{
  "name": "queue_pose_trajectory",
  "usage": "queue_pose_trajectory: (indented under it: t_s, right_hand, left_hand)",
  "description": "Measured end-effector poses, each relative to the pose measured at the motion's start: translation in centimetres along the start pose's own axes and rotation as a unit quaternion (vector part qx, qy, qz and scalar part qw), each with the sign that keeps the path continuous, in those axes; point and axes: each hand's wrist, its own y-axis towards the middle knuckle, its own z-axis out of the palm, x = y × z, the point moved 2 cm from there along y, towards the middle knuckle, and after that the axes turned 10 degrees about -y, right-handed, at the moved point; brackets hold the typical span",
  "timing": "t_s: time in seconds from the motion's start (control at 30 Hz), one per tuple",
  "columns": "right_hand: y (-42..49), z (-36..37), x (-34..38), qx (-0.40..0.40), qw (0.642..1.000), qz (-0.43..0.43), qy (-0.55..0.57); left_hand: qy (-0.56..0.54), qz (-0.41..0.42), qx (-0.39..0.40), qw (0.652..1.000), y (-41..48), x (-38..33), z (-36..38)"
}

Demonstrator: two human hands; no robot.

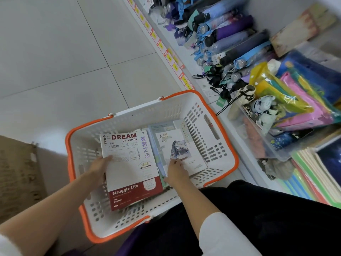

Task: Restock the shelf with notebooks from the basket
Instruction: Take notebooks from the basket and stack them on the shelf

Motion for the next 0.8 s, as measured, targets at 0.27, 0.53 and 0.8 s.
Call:
queue_pose_trajectory:
  t_s: [0.27,0.53,0.8]
  right_hand:
    - [-0.6,-2.7,-0.1,-0.017,0.998,-0.06,0.023]
    - [-6.5,-5.2,9.3,0.051,0.976,-0.198,0.077]
    - [-6.8,-5.0,7.5,0.024,0.969,-0.219,0.117]
  left_hand:
    - [-0.036,-0.064,0.08,0.994,-1.2,0.3,2.2]
    - [-0.019,-0.061,0.165,0.984,-2.0,0.5,2.6]
    - [0.021,-0.037,0.113,0.993,-2.4,0.4,1.7]
